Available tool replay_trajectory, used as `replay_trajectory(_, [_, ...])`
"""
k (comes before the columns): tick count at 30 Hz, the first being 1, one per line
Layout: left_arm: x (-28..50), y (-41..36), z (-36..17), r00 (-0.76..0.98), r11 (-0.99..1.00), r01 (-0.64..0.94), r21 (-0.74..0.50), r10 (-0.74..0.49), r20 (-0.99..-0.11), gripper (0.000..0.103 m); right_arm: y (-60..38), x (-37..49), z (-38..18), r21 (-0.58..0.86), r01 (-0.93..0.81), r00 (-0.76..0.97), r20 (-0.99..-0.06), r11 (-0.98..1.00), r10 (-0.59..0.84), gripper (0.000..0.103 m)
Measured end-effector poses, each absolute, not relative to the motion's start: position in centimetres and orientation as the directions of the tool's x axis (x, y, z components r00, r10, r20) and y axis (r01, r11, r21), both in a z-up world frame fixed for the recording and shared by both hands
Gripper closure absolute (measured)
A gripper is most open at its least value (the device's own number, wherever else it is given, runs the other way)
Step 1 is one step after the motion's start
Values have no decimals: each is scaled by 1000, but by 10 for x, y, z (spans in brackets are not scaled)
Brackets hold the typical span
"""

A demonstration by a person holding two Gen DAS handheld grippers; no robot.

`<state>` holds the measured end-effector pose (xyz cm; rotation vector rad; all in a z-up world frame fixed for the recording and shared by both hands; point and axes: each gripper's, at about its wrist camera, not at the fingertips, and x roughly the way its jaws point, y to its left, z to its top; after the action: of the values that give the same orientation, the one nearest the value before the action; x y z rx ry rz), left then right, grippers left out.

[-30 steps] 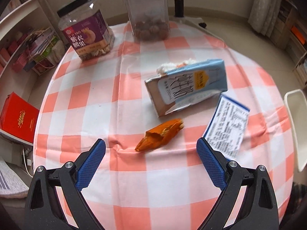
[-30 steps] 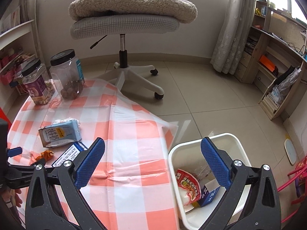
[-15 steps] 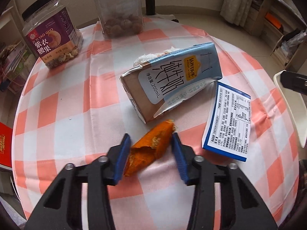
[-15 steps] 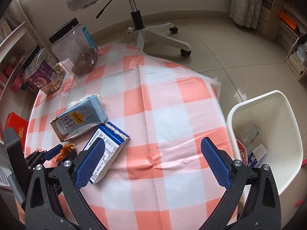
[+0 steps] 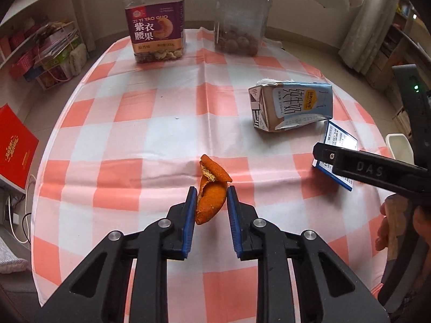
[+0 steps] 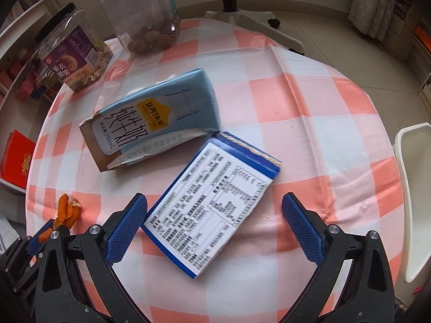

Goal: Collect trash
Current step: 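Grasp orange peel with left tool while right tool grasps printed card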

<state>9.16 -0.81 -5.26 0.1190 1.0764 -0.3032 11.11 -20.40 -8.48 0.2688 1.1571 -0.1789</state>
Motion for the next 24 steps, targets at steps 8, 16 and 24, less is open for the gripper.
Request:
replay_trajectory(8, [87, 14, -48, 460, 968, 247, -51, -164, -873, 80, -202, 114, -85, 131, 207, 438, -899, 969, 28, 25])
replay_trajectory(16, [90, 36, -41, 468, 977, 166, -134, -198, -861, 80, -213, 100, -73, 223, 178, 447, -886, 958, 124, 44])
replay_trajectory(24, [80, 37, -23, 509, 979, 153, -133, -193, -839, 80, -214, 83, -38, 239, 124, 521, -842, 963, 142, 45])
